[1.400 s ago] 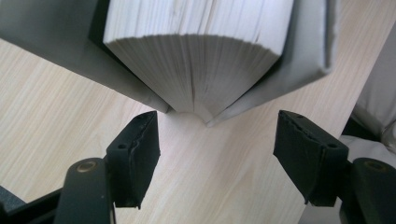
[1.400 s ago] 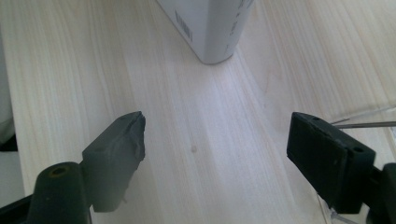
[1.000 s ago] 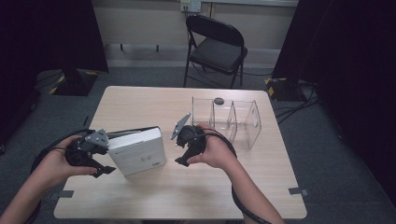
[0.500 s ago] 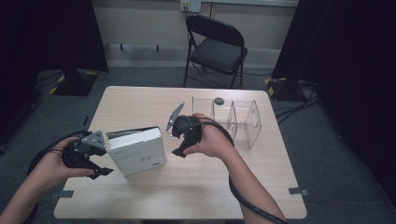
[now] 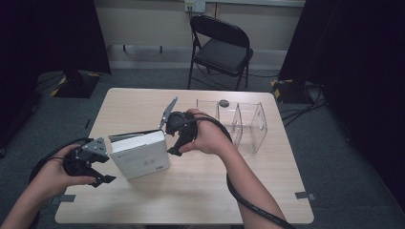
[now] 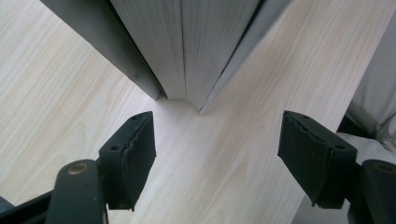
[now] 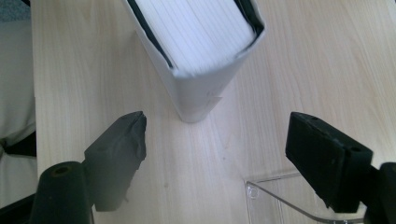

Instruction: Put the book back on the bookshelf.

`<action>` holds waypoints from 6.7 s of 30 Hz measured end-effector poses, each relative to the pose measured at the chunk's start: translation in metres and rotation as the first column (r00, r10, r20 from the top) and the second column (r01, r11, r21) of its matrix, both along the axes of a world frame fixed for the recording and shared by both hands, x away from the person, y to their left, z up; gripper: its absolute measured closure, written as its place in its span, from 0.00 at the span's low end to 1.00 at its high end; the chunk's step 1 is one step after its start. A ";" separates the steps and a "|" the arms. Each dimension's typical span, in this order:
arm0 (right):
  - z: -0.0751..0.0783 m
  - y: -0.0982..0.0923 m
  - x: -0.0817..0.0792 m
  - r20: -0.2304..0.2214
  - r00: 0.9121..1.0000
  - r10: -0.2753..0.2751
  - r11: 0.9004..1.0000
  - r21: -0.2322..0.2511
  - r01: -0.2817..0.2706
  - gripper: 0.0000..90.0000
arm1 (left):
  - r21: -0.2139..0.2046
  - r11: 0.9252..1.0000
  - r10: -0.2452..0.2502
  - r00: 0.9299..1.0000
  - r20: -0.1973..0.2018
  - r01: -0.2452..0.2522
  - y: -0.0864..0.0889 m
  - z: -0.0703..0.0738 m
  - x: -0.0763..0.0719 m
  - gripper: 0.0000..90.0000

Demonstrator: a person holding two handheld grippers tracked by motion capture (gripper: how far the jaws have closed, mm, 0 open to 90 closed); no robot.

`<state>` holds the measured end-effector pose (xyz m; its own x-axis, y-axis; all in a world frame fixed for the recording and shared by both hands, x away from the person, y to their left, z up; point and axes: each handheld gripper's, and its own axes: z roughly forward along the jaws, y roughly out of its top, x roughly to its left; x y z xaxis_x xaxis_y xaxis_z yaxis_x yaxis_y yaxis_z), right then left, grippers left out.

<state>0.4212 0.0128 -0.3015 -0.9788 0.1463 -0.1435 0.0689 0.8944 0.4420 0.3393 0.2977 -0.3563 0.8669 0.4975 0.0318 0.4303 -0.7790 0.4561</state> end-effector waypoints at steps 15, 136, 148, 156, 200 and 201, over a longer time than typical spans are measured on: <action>0.009 0.029 0.003 0.006 0.998 0.056 0.998 -0.016 -0.056 0.22 | -0.025 0.999 0.028 1.000 -0.013 -0.028 0.009 -0.020 -0.007 0.29; -0.029 0.036 -0.004 -0.103 0.994 -0.026 0.992 -0.129 0.013 0.44 | -0.308 0.951 0.080 0.987 0.143 -0.032 -0.001 -0.144 0.000 0.14; -0.026 0.035 -0.010 -0.097 0.995 -0.020 0.994 -0.109 0.009 0.53 | -0.315 0.949 0.073 0.987 0.146 -0.023 -0.002 -0.146 -0.001 0.12; -0.022 0.034 -0.013 -0.078 0.996 -0.037 0.994 -0.109 0.028 0.57 | -0.316 0.949 0.068 0.988 0.138 -0.021 -0.003 -0.146 -0.001 0.09; -0.002 -0.056 -0.023 -0.205 0.957 -0.206 0.978 -0.065 0.196 0.58 | -0.298 0.955 0.047 0.992 0.120 -0.010 -0.005 -0.147 -0.001 0.00; -0.001 -0.058 -0.023 -0.204 0.957 -0.205 0.978 -0.068 0.195 0.58 | -0.297 0.955 0.047 0.992 0.119 -0.009 -0.005 -0.147 -0.001 0.00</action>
<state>0.3979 -0.0447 -0.3027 -0.9391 0.3402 0.0492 0.3347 0.8721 0.3570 0.3383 0.2927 -0.5032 0.8510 0.5250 -0.0141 0.3756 -0.5897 0.7149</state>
